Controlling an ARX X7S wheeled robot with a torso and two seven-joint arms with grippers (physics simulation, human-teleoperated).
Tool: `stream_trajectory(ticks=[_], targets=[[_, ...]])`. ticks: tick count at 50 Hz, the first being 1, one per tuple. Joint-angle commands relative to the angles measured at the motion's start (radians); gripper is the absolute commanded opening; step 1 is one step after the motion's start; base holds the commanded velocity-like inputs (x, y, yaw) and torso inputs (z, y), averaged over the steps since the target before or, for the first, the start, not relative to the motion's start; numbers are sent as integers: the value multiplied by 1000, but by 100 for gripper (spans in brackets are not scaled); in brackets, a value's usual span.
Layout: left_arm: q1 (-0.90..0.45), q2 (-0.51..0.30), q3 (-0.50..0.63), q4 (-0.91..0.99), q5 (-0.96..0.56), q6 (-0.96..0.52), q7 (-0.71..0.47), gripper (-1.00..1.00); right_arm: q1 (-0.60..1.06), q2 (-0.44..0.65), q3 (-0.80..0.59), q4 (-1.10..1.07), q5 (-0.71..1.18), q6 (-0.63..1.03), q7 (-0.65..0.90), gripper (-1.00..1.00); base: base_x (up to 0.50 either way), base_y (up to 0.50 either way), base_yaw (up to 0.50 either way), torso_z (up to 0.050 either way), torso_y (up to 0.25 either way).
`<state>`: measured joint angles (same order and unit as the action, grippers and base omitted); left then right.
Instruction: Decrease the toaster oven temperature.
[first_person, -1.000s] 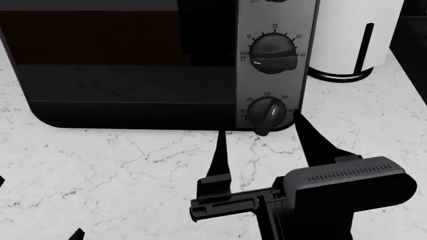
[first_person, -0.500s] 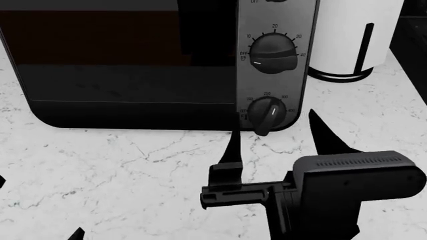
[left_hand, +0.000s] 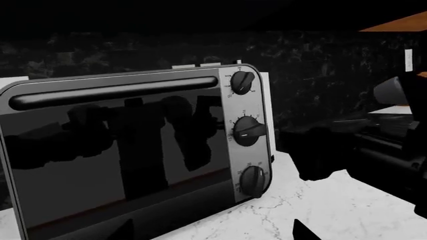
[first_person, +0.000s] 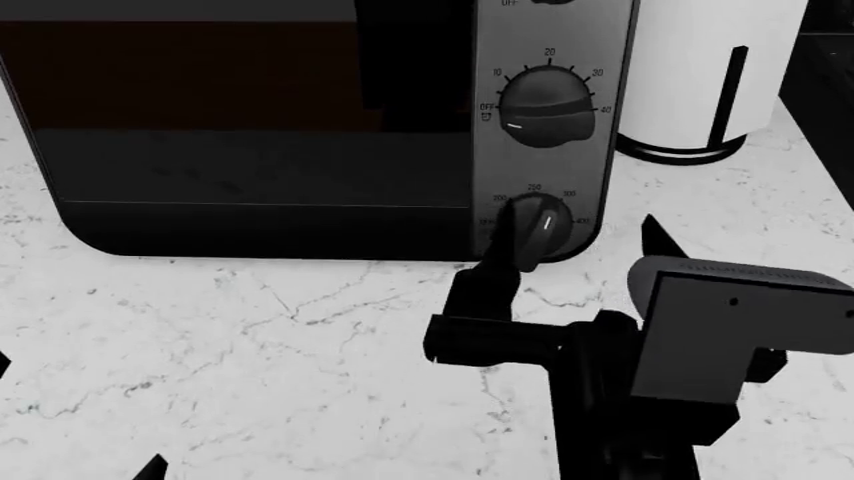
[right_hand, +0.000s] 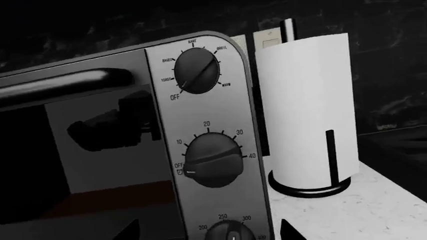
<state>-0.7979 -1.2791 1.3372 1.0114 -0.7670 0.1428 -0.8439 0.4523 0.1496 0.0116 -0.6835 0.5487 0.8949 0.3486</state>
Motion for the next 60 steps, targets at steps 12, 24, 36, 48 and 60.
stream_trajectory(ticks=[12, 24, 36, 48, 60], targets=[[-5, -5, 6, 3, 2, 1, 1, 100, 39, -33, 17, 48, 61, 55, 60, 100, 0, 0, 0, 0, 0], [-4, 0, 11, -4, 7, 4, 0, 100, 46, -29, -1, 102, 42, 48, 93, 100, 0, 0, 0, 0, 0], [-3, 2, 16, -11, 10, 10, 0, 100, 48, -30, -21, 177, 36, -8, 72, 100, 0, 0, 0, 0, 0], [-6, 4, 21, -11, 10, 9, -2, 100, 54, -31, -28, 219, 52, -26, 67, 100, 0, 0, 0, 0, 0], [-8, 4, 26, -14, 12, 12, -3, 100, 72, -30, -43, 254, 62, -47, 60, 100, 0, 0, 0, 0, 0]])
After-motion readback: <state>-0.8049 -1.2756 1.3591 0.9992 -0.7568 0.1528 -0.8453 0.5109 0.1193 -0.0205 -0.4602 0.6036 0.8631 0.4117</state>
